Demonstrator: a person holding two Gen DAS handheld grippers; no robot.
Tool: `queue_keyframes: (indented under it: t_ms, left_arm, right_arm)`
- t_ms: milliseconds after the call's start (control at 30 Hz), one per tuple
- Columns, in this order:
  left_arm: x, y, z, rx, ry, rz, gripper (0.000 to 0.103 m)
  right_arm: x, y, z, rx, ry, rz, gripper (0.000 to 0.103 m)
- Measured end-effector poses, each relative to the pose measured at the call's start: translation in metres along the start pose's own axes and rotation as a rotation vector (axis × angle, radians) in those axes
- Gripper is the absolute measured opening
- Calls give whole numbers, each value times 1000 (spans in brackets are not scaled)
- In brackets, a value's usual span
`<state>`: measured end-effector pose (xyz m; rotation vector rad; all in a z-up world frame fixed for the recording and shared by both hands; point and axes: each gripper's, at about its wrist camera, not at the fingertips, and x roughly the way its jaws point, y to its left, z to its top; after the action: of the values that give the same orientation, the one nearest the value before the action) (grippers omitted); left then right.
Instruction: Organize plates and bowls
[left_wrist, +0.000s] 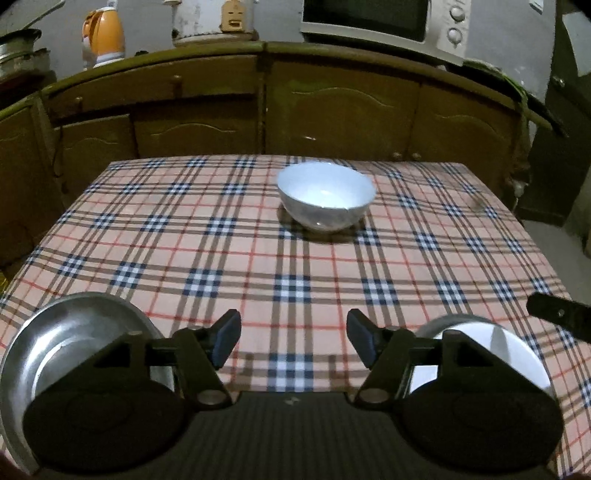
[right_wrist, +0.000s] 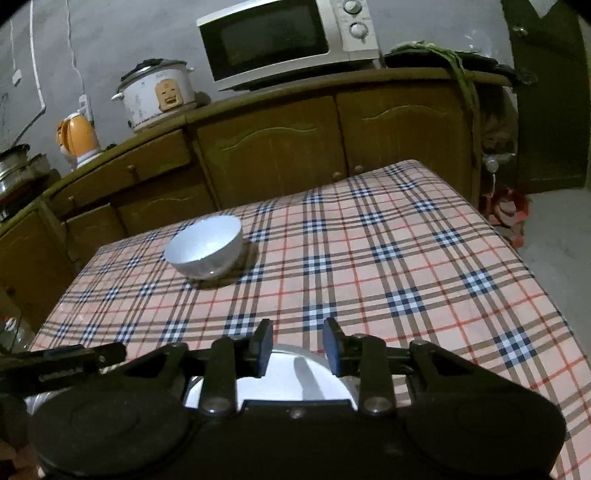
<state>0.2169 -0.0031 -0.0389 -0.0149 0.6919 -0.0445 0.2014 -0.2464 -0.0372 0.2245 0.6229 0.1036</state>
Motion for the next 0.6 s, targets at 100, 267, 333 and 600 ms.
queue_keyframes:
  t_ms: [100, 267, 333, 600]
  left_arm:
    - [6, 3, 2, 2, 4, 7, 66]
    - [20, 6, 10, -16, 24, 13, 66]
    - [24, 7, 15, -13, 21, 21, 67]
    - [43, 13, 39, 0, 10, 36, 70]
  right_arm:
    - [6, -9, -8, 30, 26, -4, 39]
    - [18, -9, -2, 40, 50, 13, 39]
    - [24, -2, 6, 15, 42, 19, 39]
    - [59, 28, 38, -41, 43, 69, 50]
